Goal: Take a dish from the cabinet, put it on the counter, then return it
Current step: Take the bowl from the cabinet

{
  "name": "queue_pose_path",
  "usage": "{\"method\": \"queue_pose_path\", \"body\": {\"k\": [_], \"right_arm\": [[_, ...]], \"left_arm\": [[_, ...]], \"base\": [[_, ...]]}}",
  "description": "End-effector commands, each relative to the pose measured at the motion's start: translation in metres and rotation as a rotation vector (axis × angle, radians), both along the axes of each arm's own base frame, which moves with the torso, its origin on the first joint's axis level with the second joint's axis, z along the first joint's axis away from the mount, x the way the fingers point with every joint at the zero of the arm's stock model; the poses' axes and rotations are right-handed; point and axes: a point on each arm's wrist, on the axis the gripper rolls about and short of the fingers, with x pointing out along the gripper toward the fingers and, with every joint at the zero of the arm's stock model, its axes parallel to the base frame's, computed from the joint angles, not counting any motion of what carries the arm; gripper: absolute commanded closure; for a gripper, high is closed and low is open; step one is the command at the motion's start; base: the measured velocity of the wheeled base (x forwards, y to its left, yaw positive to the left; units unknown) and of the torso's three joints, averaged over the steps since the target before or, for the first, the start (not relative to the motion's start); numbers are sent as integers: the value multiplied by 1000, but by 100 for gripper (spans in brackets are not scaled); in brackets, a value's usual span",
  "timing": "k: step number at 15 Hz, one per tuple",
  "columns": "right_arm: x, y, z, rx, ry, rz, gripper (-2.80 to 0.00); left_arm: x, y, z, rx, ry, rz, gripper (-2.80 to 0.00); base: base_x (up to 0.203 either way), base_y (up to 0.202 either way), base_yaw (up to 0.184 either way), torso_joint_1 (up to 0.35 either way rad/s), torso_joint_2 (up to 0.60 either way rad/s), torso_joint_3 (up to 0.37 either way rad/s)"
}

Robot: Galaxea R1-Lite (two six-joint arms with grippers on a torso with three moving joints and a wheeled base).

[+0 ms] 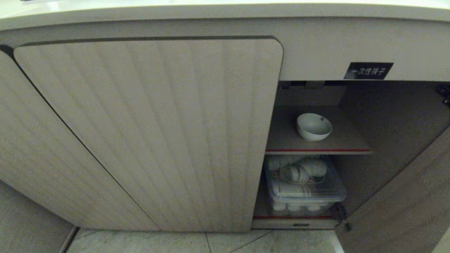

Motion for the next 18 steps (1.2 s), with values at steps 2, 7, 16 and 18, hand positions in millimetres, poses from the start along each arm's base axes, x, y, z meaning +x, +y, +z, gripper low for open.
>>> {"method": "queue_pose_path", "body": {"k": [2, 7, 16, 18], "right_arm": [[46, 6, -7, -23, 188, 33, 0], [101, 14, -25, -53, 330, 65, 0], [215, 26, -21, -55, 274, 49, 0], [231, 28, -17, -65, 259, 16, 0]], "left_arm": [[0, 0, 0, 0, -1, 1, 0], [0, 0, 0, 0, 1, -1, 0], [0, 0, 0, 0, -1, -1, 0], [0, 0, 0, 0, -1, -1, 0]], "base": [[0, 0, 0, 0, 0, 0], [0, 0, 0, 0, 0, 0], [0, 0, 0, 0, 0, 0], [0, 0, 0, 0, 0, 0]]}}
